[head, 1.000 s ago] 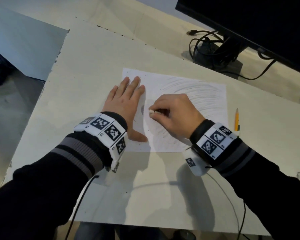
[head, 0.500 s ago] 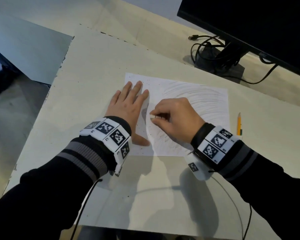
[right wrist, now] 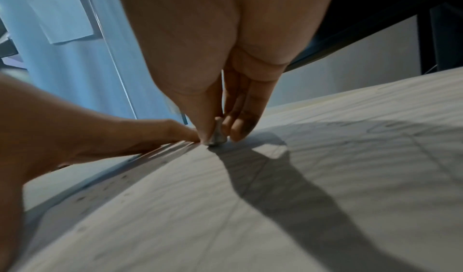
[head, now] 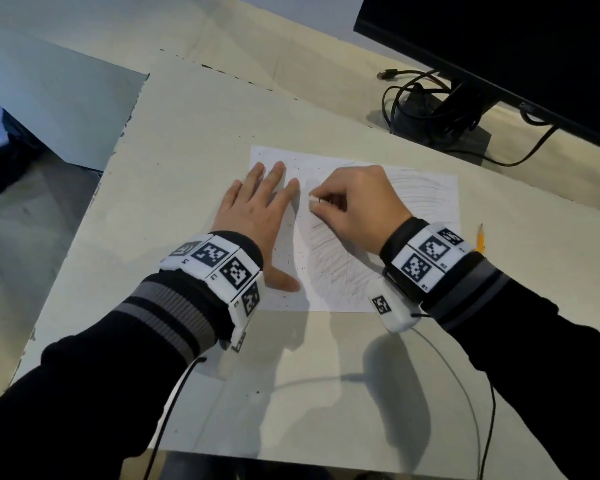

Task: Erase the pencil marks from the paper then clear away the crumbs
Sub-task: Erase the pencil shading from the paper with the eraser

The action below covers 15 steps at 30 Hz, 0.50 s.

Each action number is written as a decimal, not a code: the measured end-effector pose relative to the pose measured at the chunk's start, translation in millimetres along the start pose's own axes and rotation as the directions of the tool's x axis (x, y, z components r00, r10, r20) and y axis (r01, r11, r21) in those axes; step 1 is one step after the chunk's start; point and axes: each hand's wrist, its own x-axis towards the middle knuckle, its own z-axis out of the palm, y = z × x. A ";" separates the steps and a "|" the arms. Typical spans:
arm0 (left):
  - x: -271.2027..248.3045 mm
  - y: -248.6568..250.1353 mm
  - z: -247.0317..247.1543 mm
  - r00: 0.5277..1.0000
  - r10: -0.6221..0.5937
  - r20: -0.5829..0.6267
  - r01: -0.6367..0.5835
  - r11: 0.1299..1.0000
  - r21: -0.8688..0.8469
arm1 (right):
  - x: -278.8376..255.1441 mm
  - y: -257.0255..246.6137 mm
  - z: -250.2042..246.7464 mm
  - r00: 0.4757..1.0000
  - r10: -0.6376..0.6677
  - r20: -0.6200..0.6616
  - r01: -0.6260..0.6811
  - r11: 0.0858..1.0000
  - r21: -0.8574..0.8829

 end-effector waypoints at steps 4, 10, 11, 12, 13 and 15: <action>-0.8 0.2 -0.7 1.000 0.002 -0.004 -0.002 1.000 0.001 | -10.3 -6.6 3.4 0.996 -0.056 0.067 0.053 0.998 0.038; -1.0 2.9 -1.2 1.000 -0.017 -0.001 0.017 1.000 -0.003 | 8.4 -2.7 2.9 0.999 0.038 -0.034 -0.037 0.999 0.027; -0.8 3.0 -1.2 1.000 -0.020 0.004 0.020 1.000 0.002 | 4.5 -5.9 4.8 1.000 0.003 -0.009 -0.003 0.999 0.032; -0.8 2.9 -1.0 1.000 -0.022 0.005 0.022 1.000 0.008 | 1.4 -7.9 4.8 1.000 -0.020 0.021 0.020 0.999 0.043; -0.6 2.7 -0.7 1.000 -0.023 0.004 0.023 1.000 0.011 | 1.6 -7.8 2.7 0.999 -0.014 0.037 0.013 0.999 0.050; -0.2 2.9 -0.6 1.000 -0.019 0.005 0.019 1.000 0.007 | 9.0 -0.6 -3.3 0.999 0.050 0.003 -0.050 0.998 0.042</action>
